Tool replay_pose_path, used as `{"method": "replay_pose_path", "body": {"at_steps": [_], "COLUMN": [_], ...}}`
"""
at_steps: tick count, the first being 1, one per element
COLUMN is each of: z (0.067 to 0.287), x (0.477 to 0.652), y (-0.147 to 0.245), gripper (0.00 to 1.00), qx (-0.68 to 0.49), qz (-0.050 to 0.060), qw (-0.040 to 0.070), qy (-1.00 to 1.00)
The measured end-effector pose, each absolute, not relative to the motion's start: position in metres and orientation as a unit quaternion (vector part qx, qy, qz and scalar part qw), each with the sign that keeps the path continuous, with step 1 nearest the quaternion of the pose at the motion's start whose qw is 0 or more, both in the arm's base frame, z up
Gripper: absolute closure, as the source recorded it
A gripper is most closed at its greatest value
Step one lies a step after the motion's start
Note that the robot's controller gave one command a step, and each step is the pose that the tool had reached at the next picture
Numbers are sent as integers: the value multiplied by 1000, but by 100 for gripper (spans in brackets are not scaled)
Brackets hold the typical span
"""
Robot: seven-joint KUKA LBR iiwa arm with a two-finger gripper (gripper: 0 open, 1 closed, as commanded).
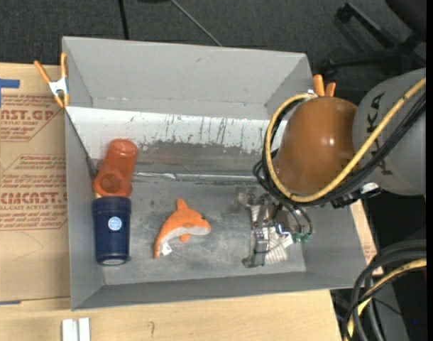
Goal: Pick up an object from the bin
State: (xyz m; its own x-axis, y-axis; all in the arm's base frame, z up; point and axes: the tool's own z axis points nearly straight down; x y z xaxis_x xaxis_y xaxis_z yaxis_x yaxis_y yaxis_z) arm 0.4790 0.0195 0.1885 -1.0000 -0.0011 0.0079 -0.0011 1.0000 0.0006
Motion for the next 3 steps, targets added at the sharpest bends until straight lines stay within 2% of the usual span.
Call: {"method": "replay_pose_path", "body": {"at_steps": [1,2,3], "z": [193,136,129], "x": [481,497,505], "y": [19,-60,-11], "gripper": [0,0,0], "qx": [0,14,76], "qz": [-1,0,0], "qw": [0,-2,0], "qy": [-1000,-1000,-997]}}
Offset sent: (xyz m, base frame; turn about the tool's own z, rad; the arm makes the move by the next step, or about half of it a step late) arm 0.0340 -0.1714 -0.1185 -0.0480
